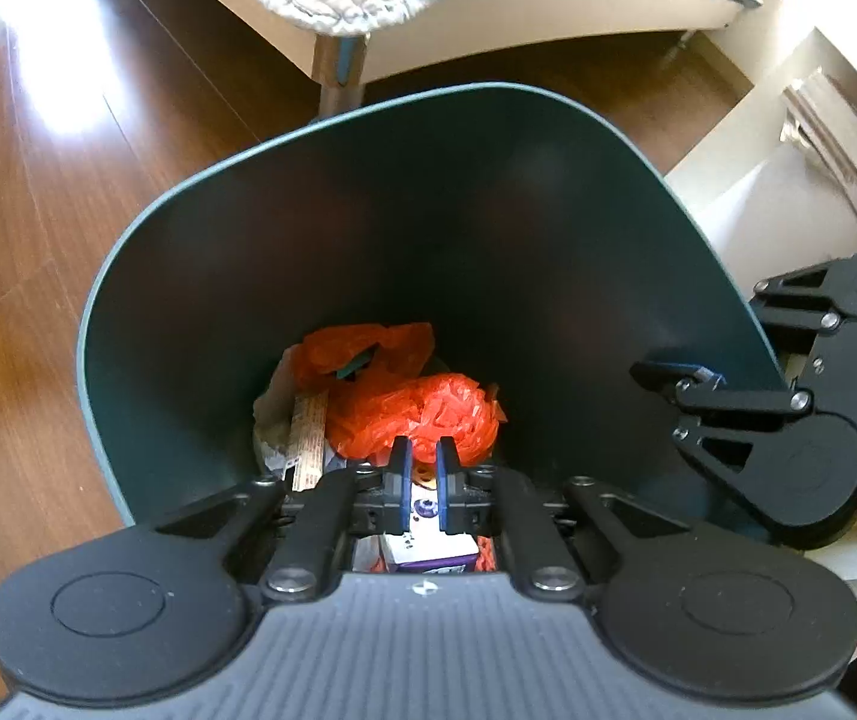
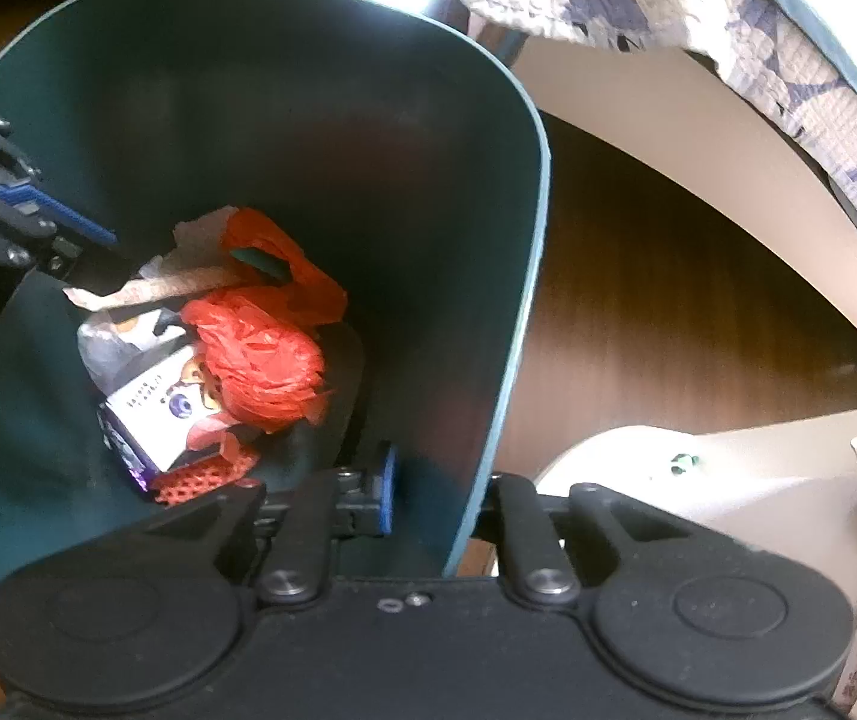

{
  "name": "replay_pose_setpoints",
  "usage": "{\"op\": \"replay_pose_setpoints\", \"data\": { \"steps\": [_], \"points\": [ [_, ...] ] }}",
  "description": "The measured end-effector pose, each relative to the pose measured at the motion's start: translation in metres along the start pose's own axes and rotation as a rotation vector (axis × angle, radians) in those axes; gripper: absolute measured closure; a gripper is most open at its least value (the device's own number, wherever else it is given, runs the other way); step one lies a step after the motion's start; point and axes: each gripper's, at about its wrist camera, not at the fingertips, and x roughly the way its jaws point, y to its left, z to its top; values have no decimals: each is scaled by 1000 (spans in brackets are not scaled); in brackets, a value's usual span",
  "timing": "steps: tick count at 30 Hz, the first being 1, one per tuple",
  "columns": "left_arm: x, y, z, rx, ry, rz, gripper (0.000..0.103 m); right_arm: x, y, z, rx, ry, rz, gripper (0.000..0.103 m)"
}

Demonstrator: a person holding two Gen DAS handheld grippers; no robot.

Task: Collect trash
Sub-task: 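Lower the green bin to the floor with the right gripper and release it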

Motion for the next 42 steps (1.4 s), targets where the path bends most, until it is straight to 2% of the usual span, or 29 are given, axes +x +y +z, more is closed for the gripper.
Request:
{"op": "replay_pose_setpoints", "data": {
  "steps": [9, 17, 20, 24, 26, 30, 32, 34, 36, 42],
  "points": [
    [-8, 8, 2, 0, 24, 23, 94, 4, -6, 5, 79, -11, -2, 87],
    [-29, 18, 6, 7, -25, 34, 92, 2, 0, 34, 39, -75, -24, 87],
    [-36, 18, 4, 10, -54, 45, 78, 5, -1, 40, 37, -88, -26, 86],
    [-50, 20, 1, 6, -104, 68, 38, 10, -6, 44, 54, -84, -25, 83],
    [-57, 18, 2, 12, -128, 86, 36, 12, -9, 44, 65, -76, -24, 82],
    [-66, 16, 4, 8, -137, 89, 34, 13, -11, 40, 77, -70, -29, 75],
    [-70, 17, 5, 9, -145, 94, 33, 6, -10, 39, 85, -87, -13, 67],
    [-73, 16, 7, 18, -150, 107, 32, -3, -8, 37, 81, -111, -9, 49],
    [-75, 16, 7, 22, -153, 114, 32, -13, -4, 35, 66, -132, -3, 38],
    [-90, 16, 4, 38, -173, 124, 31, -46, 3, 26, 75, -177, -6, 33]
  ]
}}
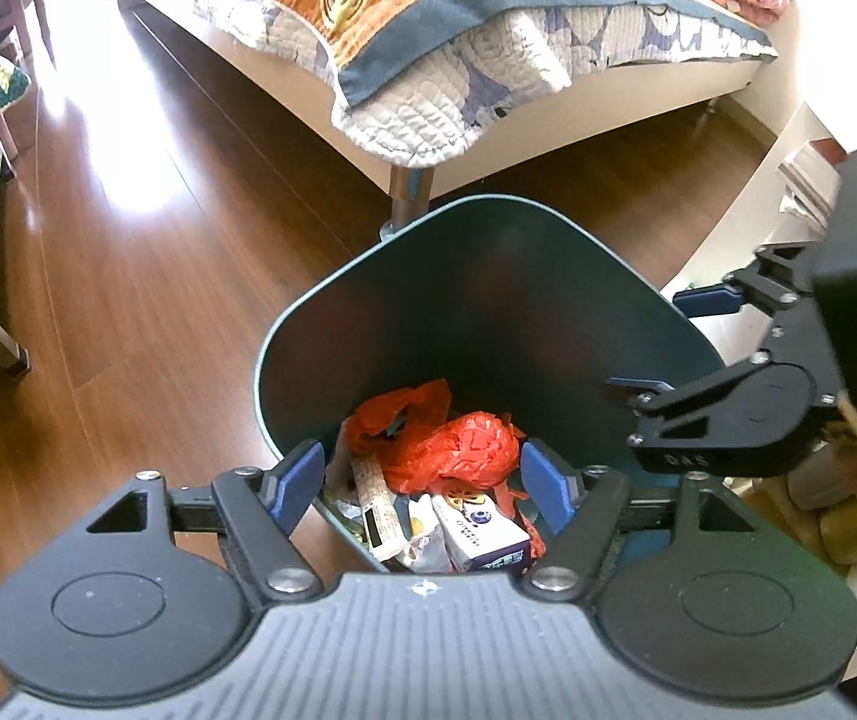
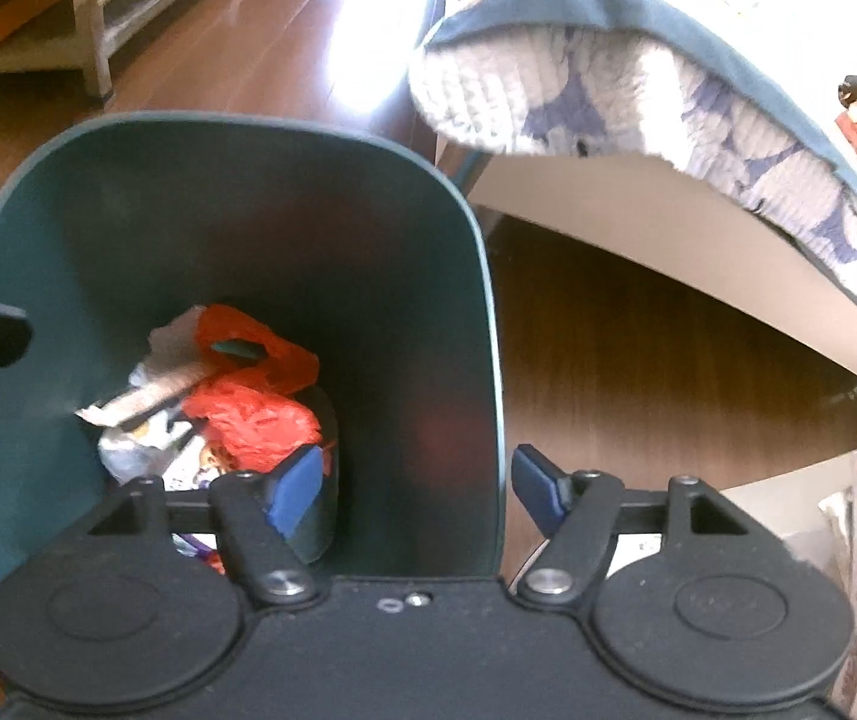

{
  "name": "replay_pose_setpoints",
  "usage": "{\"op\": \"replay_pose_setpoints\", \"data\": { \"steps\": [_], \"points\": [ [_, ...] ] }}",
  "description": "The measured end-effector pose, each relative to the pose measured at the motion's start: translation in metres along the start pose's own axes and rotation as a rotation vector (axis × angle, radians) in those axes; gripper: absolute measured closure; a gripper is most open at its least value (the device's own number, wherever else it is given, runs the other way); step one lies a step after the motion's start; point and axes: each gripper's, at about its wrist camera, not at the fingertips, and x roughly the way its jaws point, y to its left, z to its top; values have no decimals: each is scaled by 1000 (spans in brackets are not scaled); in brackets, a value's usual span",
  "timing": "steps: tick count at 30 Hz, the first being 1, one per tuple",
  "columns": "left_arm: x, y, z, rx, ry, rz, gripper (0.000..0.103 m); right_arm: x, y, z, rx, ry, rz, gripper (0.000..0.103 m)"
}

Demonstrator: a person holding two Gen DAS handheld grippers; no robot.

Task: Collect trash
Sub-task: 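Lower the green bin to the floor with the right gripper and release it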

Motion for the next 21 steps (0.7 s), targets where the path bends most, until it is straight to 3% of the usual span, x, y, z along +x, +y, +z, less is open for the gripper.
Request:
{"op": "replay_pose_setpoints", "data": {
  "steps": [17, 19, 21],
  "points": [
    [-59, 15, -8, 11, -110, 29, 30, -127, 8, -22, 284, -217, 36, 14],
    [-66, 20, -11, 3, -125, 30, 30, -141, 7, -29, 347, -260, 41, 5],
    [-72, 24, -13, -4, -132, 28, 30, -153, 8, -38, 409, -295, 54, 3]
  ]
}}
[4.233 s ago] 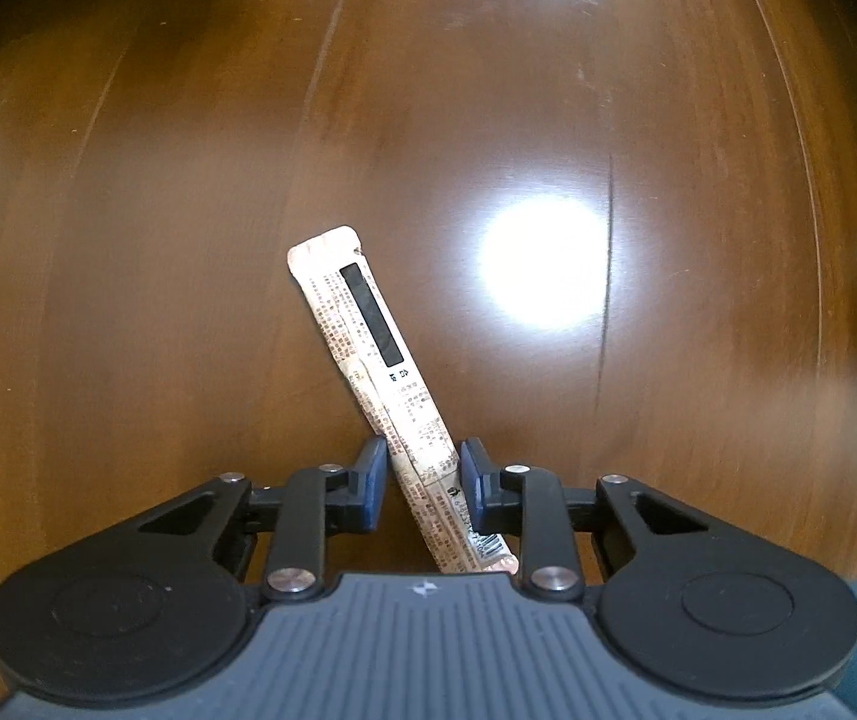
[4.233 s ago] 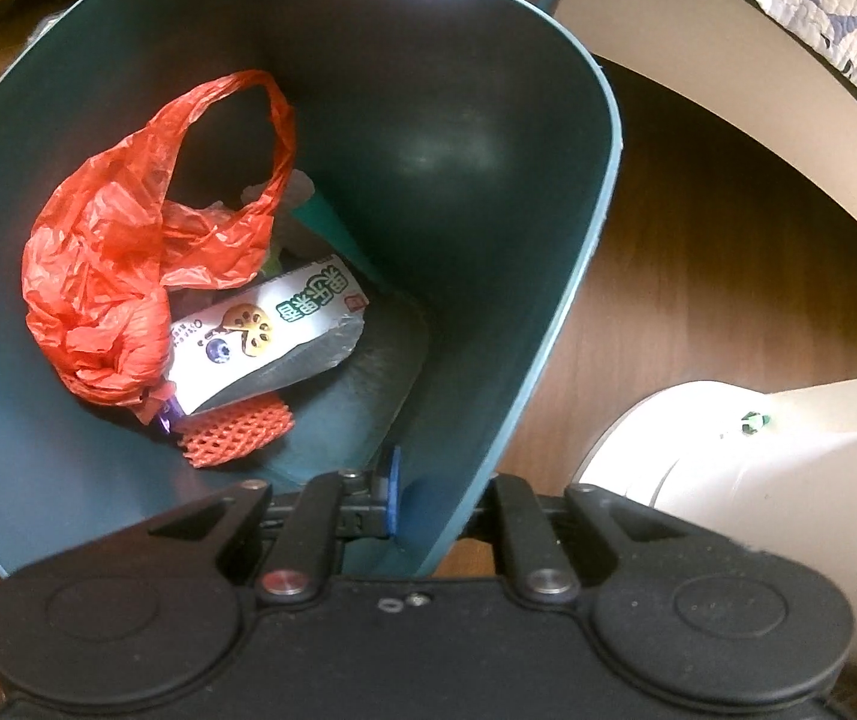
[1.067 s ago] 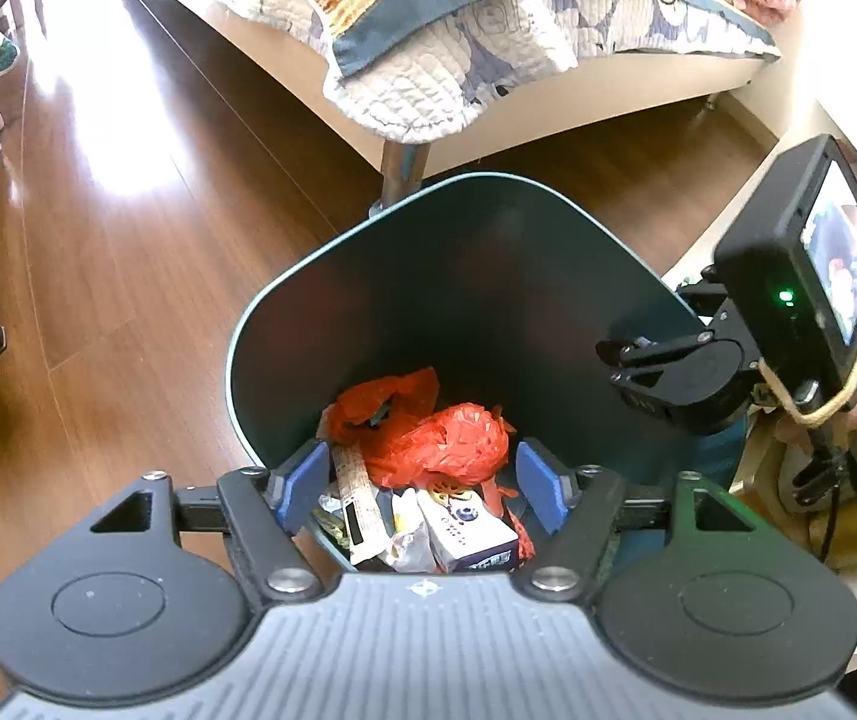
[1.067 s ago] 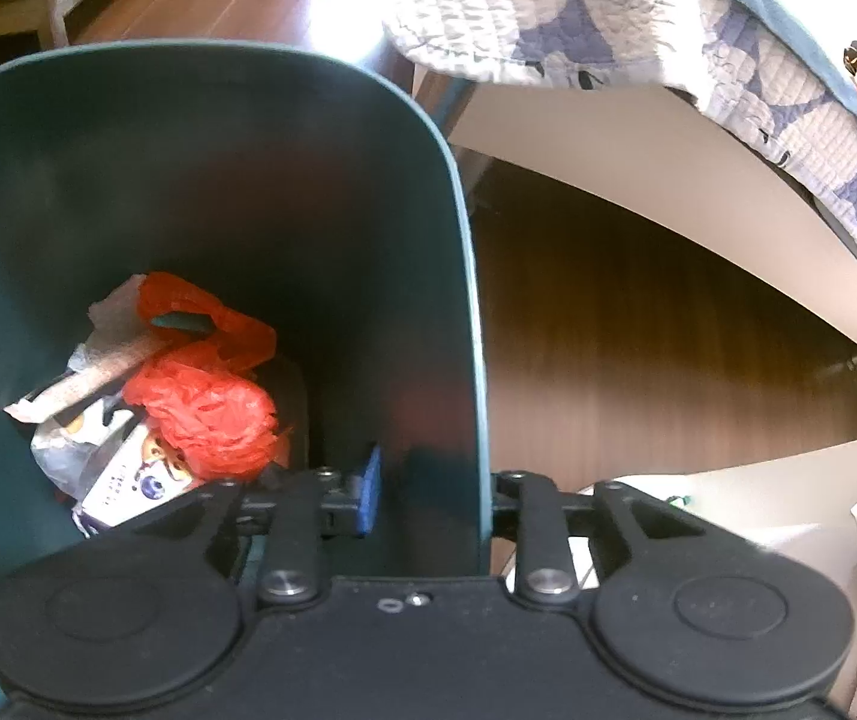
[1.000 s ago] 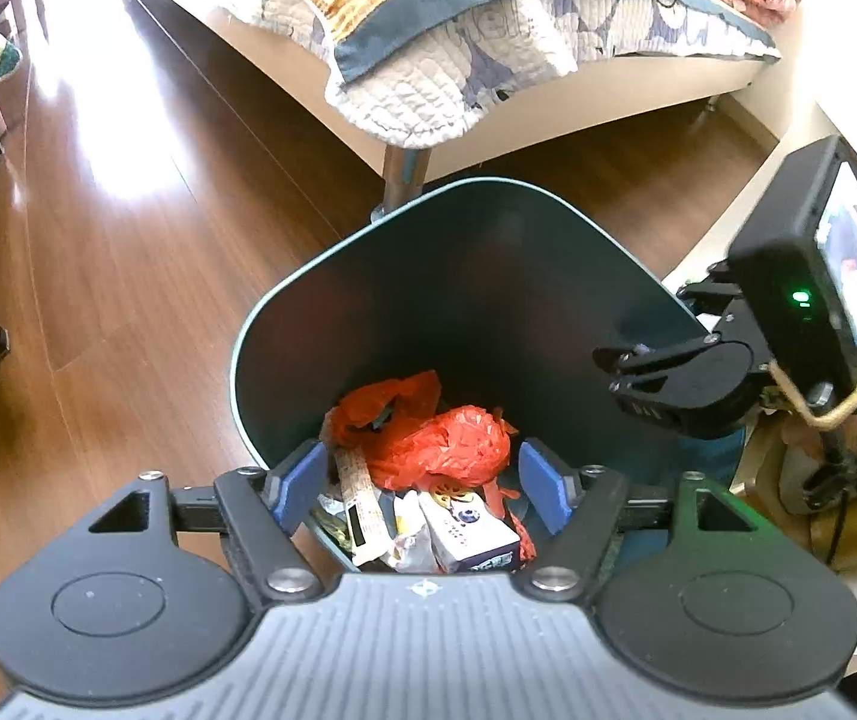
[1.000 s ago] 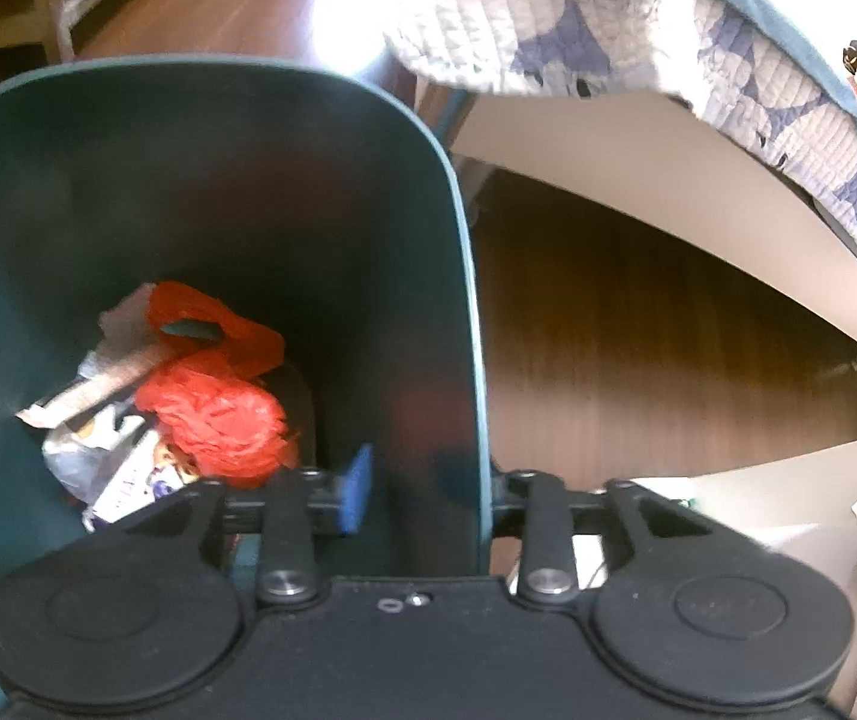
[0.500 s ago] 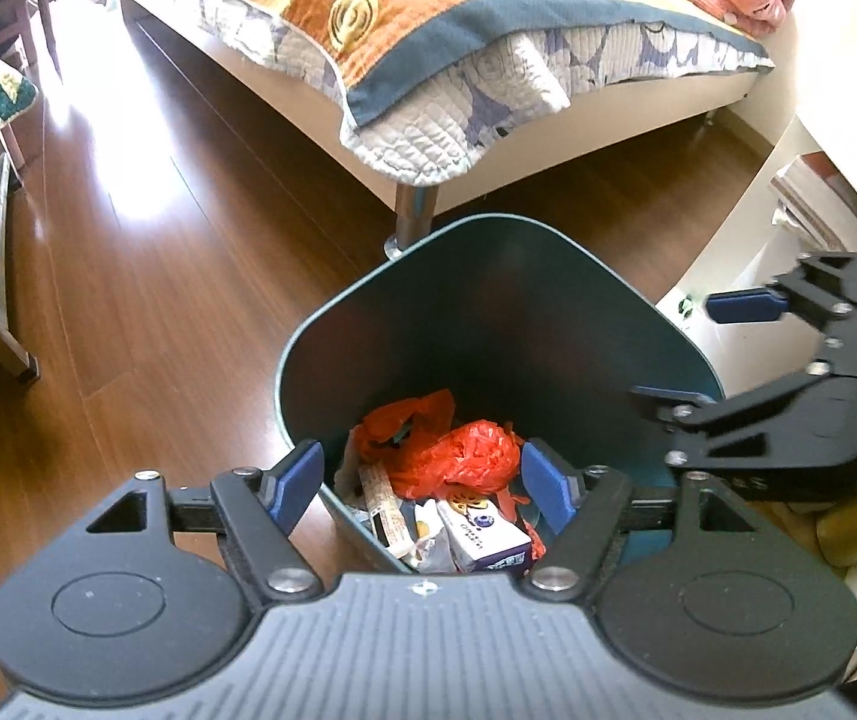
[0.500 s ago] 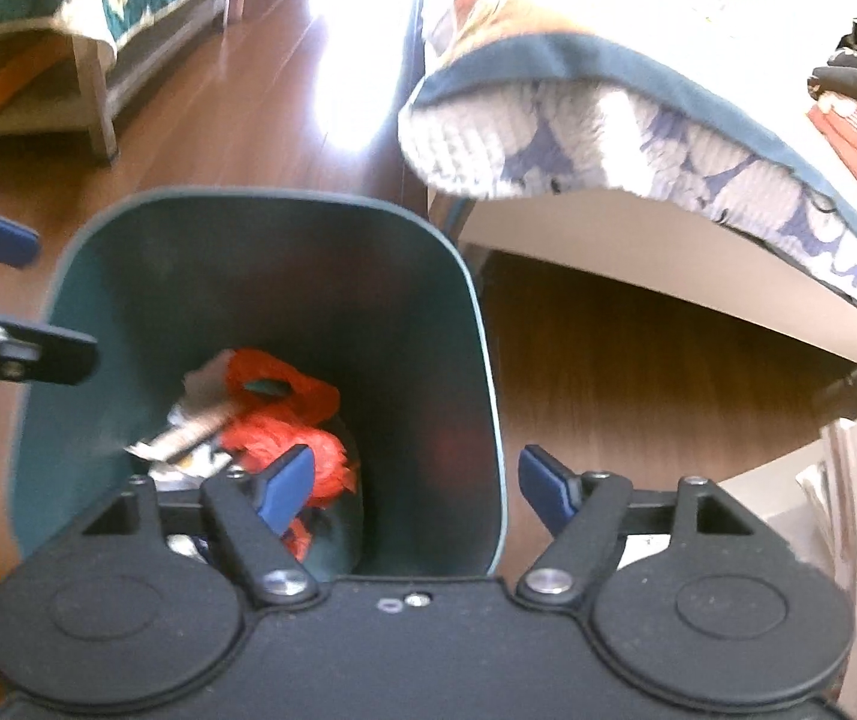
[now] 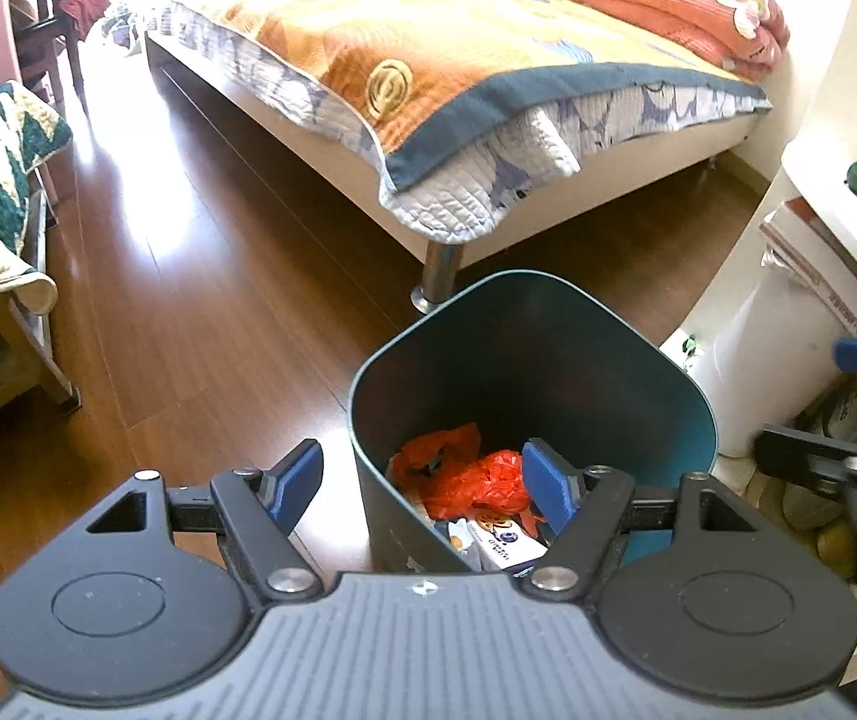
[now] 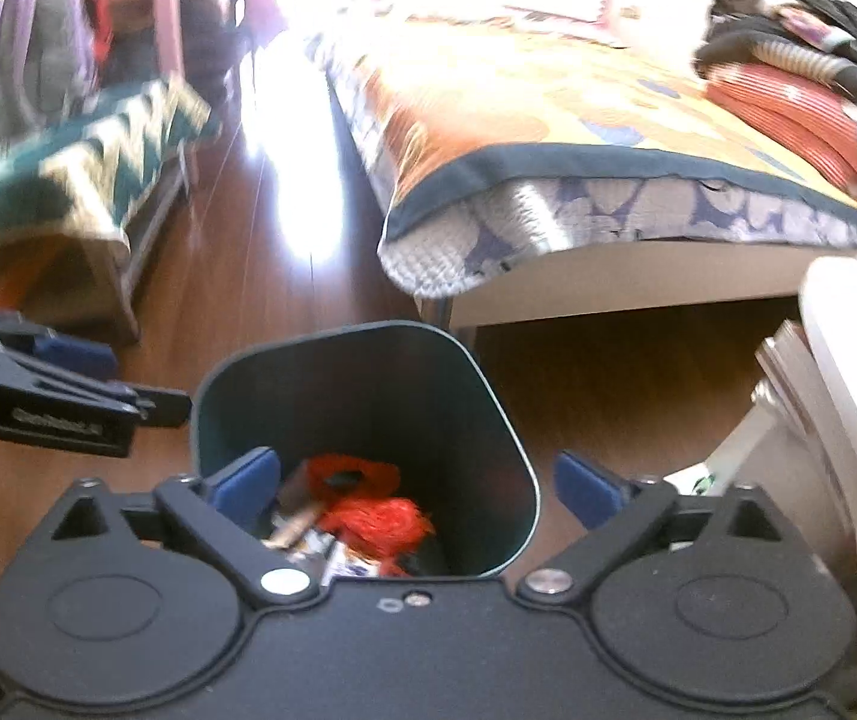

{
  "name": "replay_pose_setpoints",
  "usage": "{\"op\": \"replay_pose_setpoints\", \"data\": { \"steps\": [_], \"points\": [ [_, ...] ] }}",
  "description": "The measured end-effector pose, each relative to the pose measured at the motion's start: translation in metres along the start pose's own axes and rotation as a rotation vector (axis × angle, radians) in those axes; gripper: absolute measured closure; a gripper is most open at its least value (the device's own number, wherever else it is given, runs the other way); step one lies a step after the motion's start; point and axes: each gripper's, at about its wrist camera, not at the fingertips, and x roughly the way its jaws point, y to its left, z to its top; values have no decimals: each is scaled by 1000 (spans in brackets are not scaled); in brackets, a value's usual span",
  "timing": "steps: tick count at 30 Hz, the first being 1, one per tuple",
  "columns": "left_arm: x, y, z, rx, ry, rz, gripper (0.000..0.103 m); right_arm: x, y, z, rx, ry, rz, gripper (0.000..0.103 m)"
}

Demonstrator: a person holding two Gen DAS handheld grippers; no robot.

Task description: Collect trash

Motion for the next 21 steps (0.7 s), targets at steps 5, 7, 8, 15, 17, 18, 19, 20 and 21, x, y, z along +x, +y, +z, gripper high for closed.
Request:
{"op": "replay_pose_setpoints", "data": {
  "steps": [5, 7, 8, 15, 17, 18, 19, 20, 21],
  "points": [
    [-13, 6, -6, -9, -28, 11, 22, -18, -2, -16, 94, -28, 32, 0],
    [-16, 7, -7, -15, -21, 9, 22, -22, -1, -22, 118, -36, 27, 0],
    [-17, 7, -8, -16, -20, 12, 22, -23, -1, -24, 129, -46, 23, 0],
    [-21, 5, -15, -18, -19, 12, 22, -31, -7, -35, 195, -197, 37, 0],
    [-22, 4, -16, -18, -24, 12, 22, -28, -5, -35, 170, -194, 44, 0],
    [-22, 3, -17, -19, -27, 14, 22, -28, -4, -35, 157, -204, 40, 0],
    [-23, 3, -18, -19, -29, 14, 22, -28, -1, -36, 147, -219, 35, 0],
    [-23, 3, -19, -20, -30, 15, 22, -29, 2, -37, 134, -229, 38, 0],
    [-23, 3, -19, -21, -30, 14, 22, -28, 4, -37, 120, -233, 41, 0]
  ]
}}
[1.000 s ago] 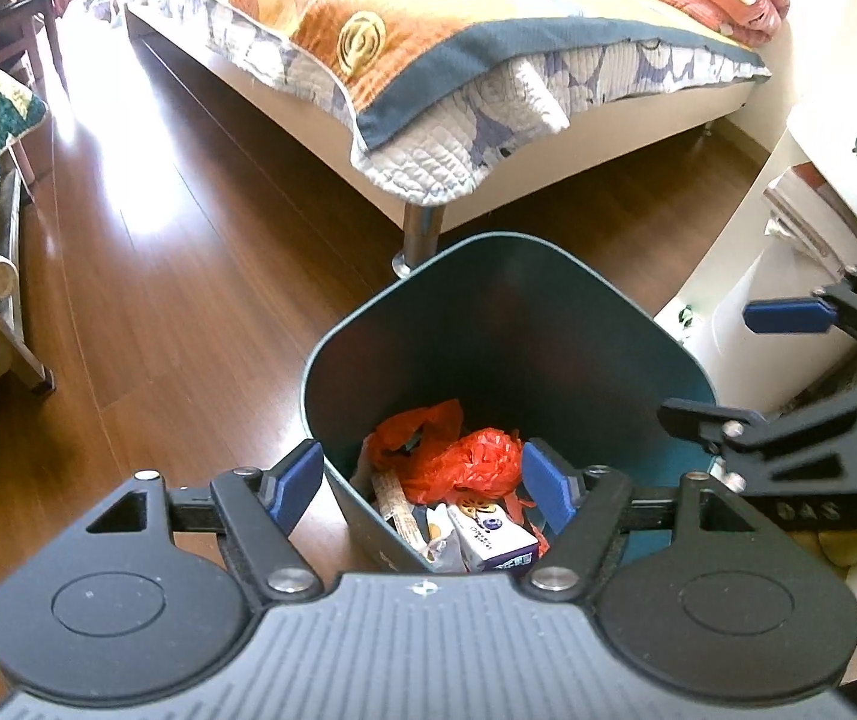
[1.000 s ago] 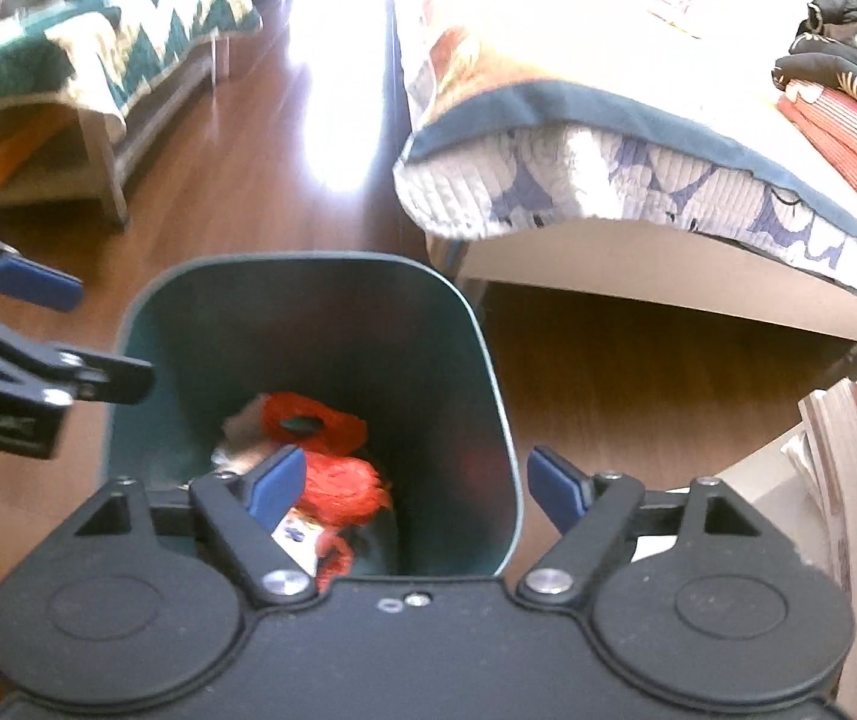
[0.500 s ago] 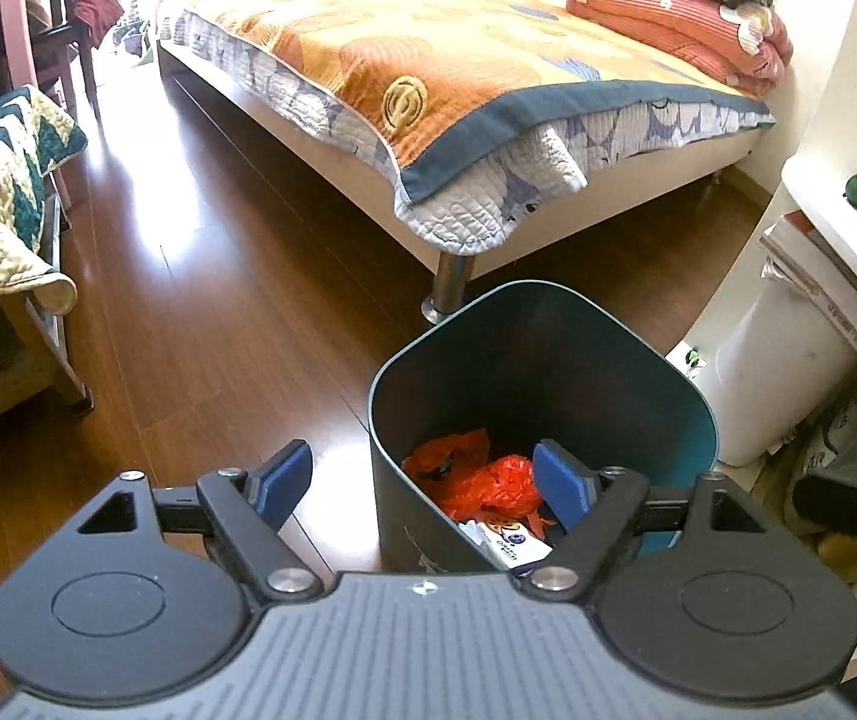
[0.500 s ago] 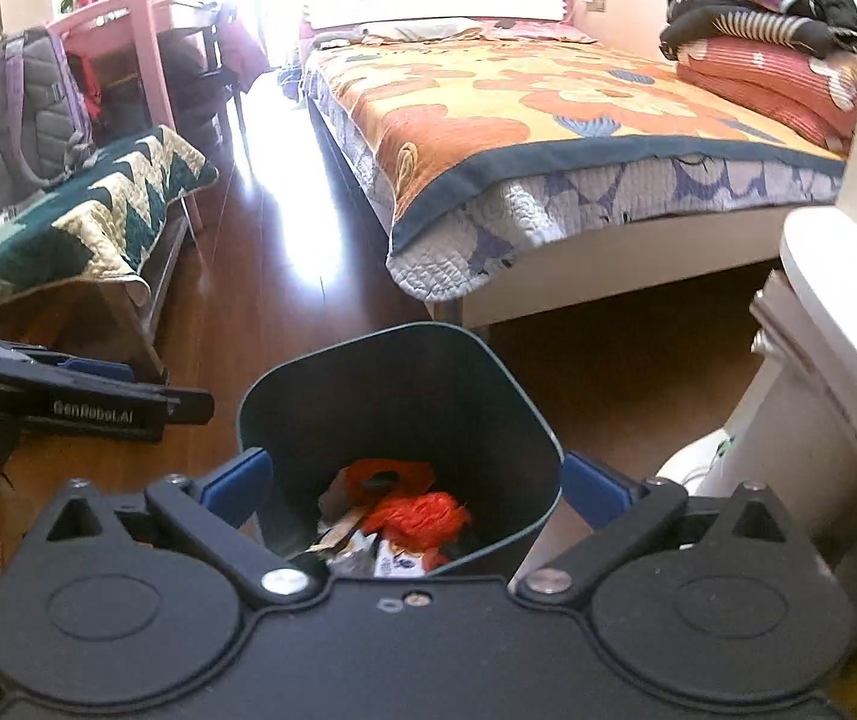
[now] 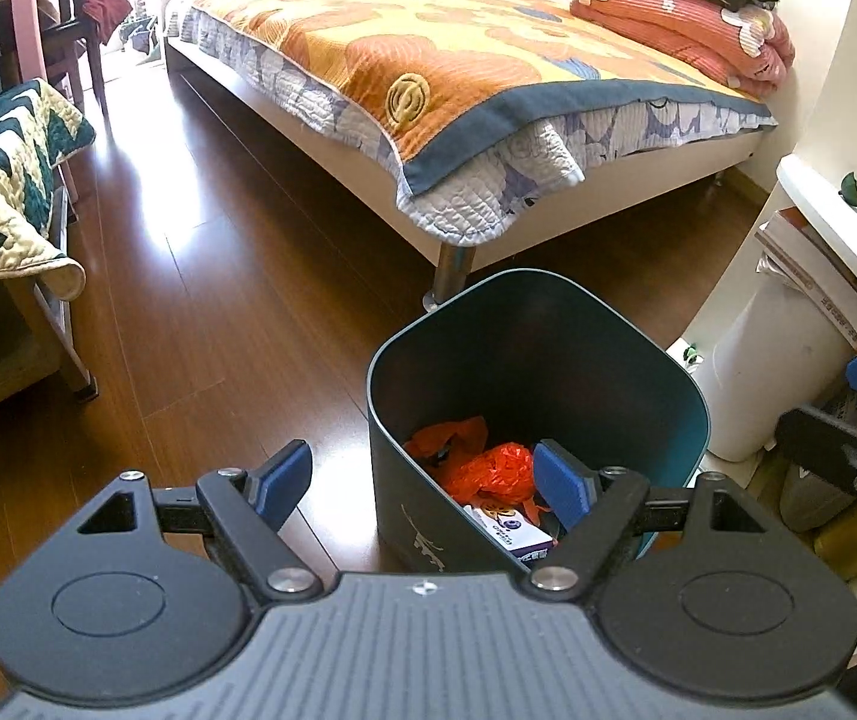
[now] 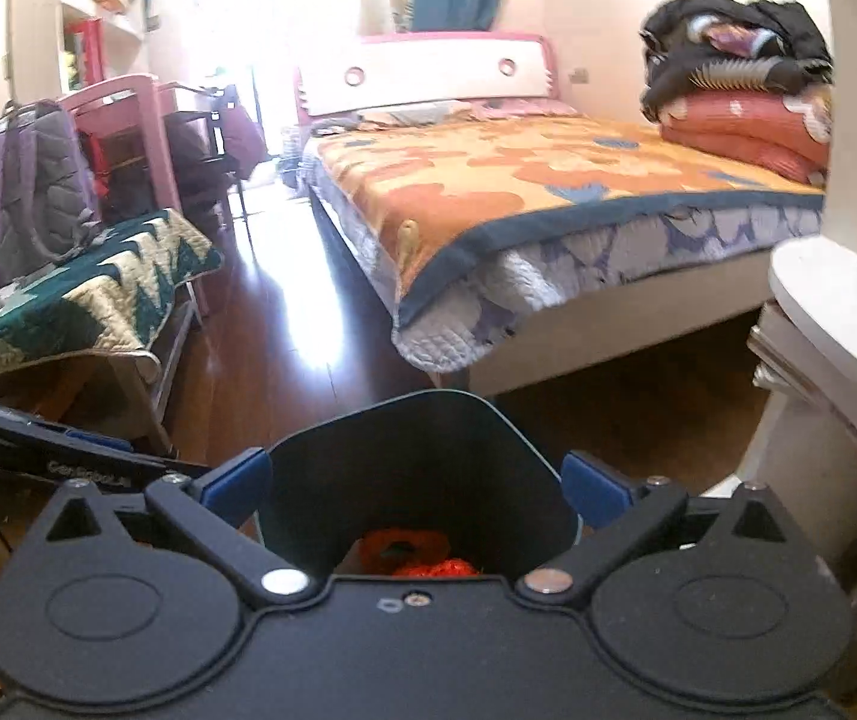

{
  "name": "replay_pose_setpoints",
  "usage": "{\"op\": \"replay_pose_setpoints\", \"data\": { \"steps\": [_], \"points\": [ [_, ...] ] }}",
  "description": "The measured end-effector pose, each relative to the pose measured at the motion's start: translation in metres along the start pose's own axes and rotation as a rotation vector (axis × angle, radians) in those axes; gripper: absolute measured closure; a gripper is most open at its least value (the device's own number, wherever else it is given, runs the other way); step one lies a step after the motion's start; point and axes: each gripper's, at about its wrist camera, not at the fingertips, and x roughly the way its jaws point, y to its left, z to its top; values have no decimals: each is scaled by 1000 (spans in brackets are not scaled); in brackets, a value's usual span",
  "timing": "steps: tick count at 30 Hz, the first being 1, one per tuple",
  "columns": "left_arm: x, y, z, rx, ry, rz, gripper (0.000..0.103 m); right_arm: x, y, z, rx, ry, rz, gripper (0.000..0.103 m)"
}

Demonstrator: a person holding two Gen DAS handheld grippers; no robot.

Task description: Collect trash

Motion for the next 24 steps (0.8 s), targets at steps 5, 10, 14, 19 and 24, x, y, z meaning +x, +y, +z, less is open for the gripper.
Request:
{"op": "replay_pose_setpoints", "data": {
  "steps": [5, 10, 14, 19, 24],
  "points": [
    [-2, -1, -2, -12, -1, 0, 22, -1, 3, -2, -16, -12, 6, 0],
    [-6, -5, -6, -18, -7, -1, 22, 2, 2, -3, -10, -1, -6, 0],
    [-7, -9, -7, -4, -11, 4, 22, 4, 3, -6, -23, 15, -15, 0],
    [-10, -16, -10, 21, -32, 9, 22, 6, 5, -7, -35, 36, -7, 0],
    [-12, -19, -10, 32, -46, 9, 22, 7, 6, -8, -41, 49, -1, 0]
  ]
}}
